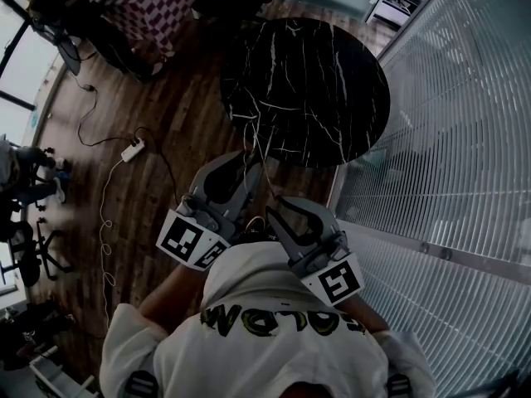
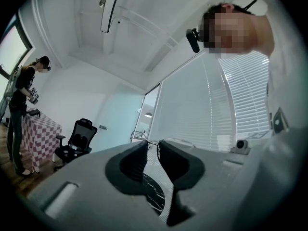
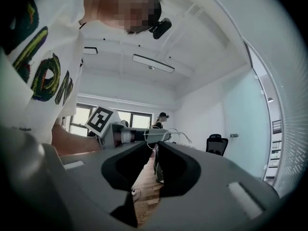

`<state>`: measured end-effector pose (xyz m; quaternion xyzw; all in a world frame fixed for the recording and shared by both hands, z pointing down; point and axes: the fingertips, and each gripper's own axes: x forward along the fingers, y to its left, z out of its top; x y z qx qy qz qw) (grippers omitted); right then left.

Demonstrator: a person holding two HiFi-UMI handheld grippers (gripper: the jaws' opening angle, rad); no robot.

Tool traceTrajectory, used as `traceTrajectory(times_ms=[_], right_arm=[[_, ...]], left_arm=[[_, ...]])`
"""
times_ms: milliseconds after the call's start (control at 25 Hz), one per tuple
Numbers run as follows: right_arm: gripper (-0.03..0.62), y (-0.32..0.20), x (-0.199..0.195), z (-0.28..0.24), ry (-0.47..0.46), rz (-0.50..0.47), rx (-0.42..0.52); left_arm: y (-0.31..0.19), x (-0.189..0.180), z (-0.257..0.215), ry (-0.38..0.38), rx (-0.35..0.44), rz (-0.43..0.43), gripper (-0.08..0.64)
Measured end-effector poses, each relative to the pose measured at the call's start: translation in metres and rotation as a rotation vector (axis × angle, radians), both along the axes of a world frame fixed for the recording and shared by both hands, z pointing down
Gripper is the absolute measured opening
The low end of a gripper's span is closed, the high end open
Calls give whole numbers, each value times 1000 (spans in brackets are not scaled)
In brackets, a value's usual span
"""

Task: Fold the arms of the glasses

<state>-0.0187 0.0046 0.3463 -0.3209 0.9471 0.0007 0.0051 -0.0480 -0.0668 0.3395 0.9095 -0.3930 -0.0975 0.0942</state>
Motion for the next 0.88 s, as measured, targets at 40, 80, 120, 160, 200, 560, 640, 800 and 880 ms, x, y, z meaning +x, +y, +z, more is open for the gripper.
traceTrajectory(times_ms=[40,80,120,160,200,560,640,800,880], right_arm=[[78,1,-1,0,0,-3,0],[78,2,-2,0,0,-5,-1],[78,2,-2,0,-1,-6,-3],[78,2,-3,-1,-4,-6,-5],[78,2,-3,-1,-6,-5,-6],[78,-5,17,-4,-1,36,-8],[78,-8,24,-3,-14,43,-15],[77,-18,37,-2,-36,84,-40],[72,-23,42,-2,-29,113,-56]], left_arm=[[0,0,0,1,1,0,80],[0,0,0,2,1,0,80],[1,0,-1,3,1,0,80],[1,0,-1,3,0,0,80],[1,0,-2,3,0,-1,80],[-2,-5,9,-13,-25,-36,80],[-2,-5,14,-19,-36,-44,80],[1,-3,20,-32,-48,-49,81],[4,-2,18,-48,-41,-46,81]])
